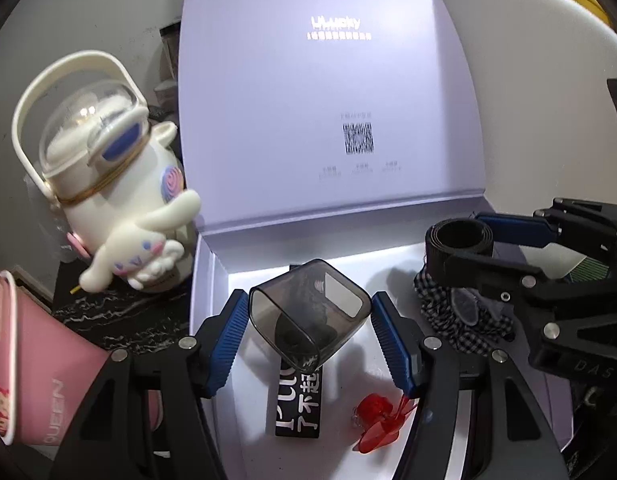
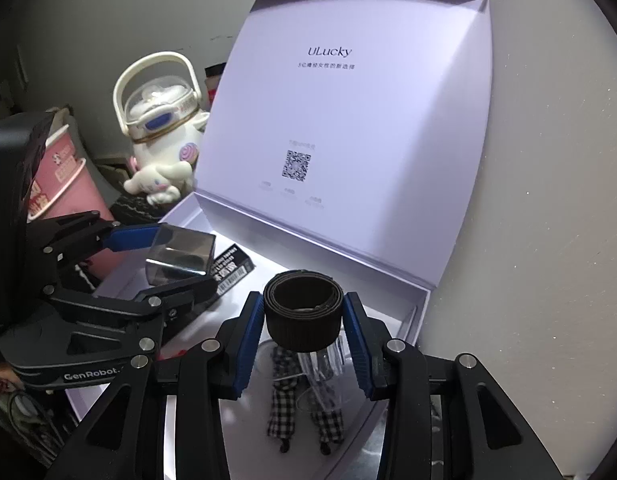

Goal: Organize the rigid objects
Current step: 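Open the left tool to drop the cube while the right tool releases the band, then withdraw both open tools up and back from the gift box, then lower the right tool onto the black claw hair clip and close it, then grasp the black lace scrunchie with the left tool while the right tool holds the claw clip, then carry the lace scrunchie and claw clip over the lavender gift box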

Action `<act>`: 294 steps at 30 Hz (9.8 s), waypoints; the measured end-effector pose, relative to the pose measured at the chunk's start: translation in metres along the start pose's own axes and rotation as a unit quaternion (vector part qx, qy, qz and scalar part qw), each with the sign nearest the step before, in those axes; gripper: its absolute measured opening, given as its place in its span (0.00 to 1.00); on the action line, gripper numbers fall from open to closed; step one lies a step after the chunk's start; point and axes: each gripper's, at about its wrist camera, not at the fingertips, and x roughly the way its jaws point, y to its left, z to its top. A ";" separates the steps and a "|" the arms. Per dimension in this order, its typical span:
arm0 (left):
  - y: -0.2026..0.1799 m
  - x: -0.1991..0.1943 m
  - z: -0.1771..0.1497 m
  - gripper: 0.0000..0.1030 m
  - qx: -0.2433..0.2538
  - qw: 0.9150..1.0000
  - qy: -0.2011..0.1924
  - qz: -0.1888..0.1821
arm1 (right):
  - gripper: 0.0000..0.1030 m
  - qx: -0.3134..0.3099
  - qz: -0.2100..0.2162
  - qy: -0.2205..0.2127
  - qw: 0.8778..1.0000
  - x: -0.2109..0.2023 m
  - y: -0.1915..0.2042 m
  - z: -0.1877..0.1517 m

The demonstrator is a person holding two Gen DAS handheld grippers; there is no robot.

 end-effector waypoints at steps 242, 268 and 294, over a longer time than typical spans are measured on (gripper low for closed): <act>-0.157 -0.051 -0.138 0.83 0.046 0.990 0.059 -0.119 | 0.28 0.104 -0.051 -0.005 0.993 -0.154 -0.002 -0.229; -0.130 -0.065 -0.161 0.31 0.026 0.988 0.057 -0.141 | 0.28 0.087 -0.036 0.004 0.996 -0.145 0.016 -0.228; -0.063 -0.091 -0.200 0.31 -0.028 0.995 0.045 -0.088 | 0.28 0.020 0.009 0.034 0.999 -0.099 0.080 -0.218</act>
